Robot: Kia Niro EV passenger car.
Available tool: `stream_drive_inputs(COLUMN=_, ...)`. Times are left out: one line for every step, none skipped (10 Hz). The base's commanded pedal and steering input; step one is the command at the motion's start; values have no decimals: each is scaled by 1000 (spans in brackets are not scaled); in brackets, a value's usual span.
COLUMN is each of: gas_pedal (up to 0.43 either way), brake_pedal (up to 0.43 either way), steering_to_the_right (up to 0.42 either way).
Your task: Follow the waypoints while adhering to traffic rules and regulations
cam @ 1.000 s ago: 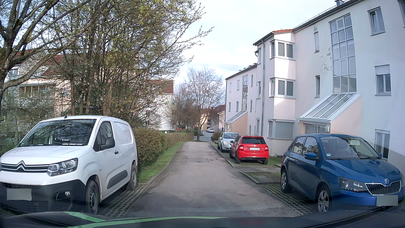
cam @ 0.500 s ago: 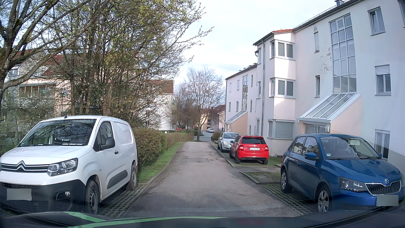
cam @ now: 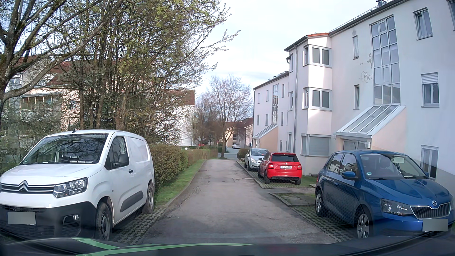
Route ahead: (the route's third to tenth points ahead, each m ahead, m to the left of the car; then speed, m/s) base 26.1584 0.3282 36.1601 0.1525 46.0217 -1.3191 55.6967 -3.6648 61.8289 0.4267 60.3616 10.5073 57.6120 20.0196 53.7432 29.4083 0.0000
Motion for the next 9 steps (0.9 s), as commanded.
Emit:
stream_drive_inputs(gas_pedal=0, brake_pedal=640, steering_to_the_right=6)
stream_drive_inputs(gas_pedal=0, brake_pedal=640, steering_to_the_right=6)
stream_drive_inputs(gas_pedal=0, brake_pedal=634, steering_to_the_right=6)
stream_drive_inputs(gas_pedal=0, brake_pedal=634, steering_to_the_right=6)
stream_drive_inputs(gas_pedal=0, brake_pedal=640, steering_to_the_right=6)
stream_drive_inputs(gas_pedal=0, brake_pedal=640, steering_to_the_right=6)
stream_drive_inputs(gas_pedal=0, brake_pedal=640, steering_to_the_right=6)
stream_drive_inputs(gas_pedal=0, brake_pedal=640, steering_to_the_right=6)
stream_drive_inputs(gas_pedal=0, brake_pedal=640, steering_to_the_right=6)
